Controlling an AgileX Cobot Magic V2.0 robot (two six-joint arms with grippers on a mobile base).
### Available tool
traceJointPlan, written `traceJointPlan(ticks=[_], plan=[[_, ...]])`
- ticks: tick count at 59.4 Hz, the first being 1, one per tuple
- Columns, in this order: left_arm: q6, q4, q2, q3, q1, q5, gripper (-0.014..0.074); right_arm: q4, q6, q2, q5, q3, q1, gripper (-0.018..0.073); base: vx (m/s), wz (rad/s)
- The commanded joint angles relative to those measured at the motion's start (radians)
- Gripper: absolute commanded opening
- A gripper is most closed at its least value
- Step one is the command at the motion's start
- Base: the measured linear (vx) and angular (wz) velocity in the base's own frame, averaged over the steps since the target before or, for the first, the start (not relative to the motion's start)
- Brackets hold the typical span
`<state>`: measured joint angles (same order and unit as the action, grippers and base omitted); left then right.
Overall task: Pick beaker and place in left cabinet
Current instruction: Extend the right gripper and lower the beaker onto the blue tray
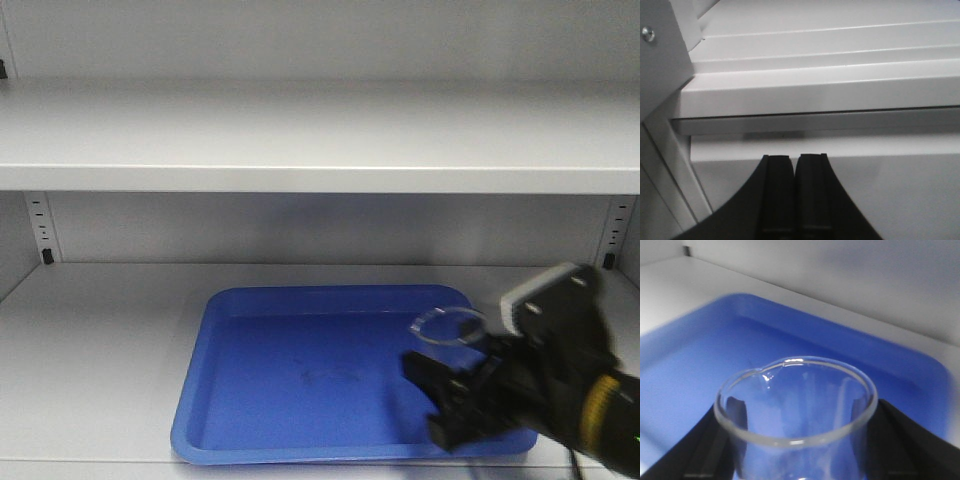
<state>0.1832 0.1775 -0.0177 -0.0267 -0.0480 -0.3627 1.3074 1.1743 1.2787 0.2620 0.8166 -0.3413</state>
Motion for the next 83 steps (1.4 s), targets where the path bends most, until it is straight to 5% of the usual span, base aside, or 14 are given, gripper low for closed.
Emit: traceJointPlan(ticks=[1, 22, 39, 52, 69, 83], plan=[[0.004, 0.003, -0.01, 0.015, -0.005, 0.075, 0.0004, -0.011, -0.013, 0.097, 0.097, 0.132, 0.004, -0.0003, 0.0, 0.0], [0.004, 0.003, -0.01, 0.015, -0.005, 0.075, 0.0004, -0.021, -0.092, 0.455, 0.208, 0.397, 0.004, -0.0003, 0.0, 0.0], [0.004, 0.003, -0.01, 0.015, -0.005, 0.075, 0.0004, -0.081, -0.14, 0.514, 0.23, 0.443, 0.004, 0.0065, 0.0, 0.0], [0.004, 0.003, -0.01, 0.015, -0.005, 0.075, 0.0004, -0.088, -0.145, 0.514, 0.235, 0.443, 0.004, 0.0242, 0.0, 0.0], [0.004, 0.003, -0.01, 0.015, -0.005, 0.075, 0.0004, -0.097, -0.145, 0.513, 0.237, 0.443, 0.004, 0.0611, 0.0, 0.0], [0.004, 0.003, -0.01, 0.015, -0.005, 0.075, 0.0004, -0.097, -0.145, 0.499, 0.225, 0.444, 0.004, 0.0687, 0.0, 0.0]])
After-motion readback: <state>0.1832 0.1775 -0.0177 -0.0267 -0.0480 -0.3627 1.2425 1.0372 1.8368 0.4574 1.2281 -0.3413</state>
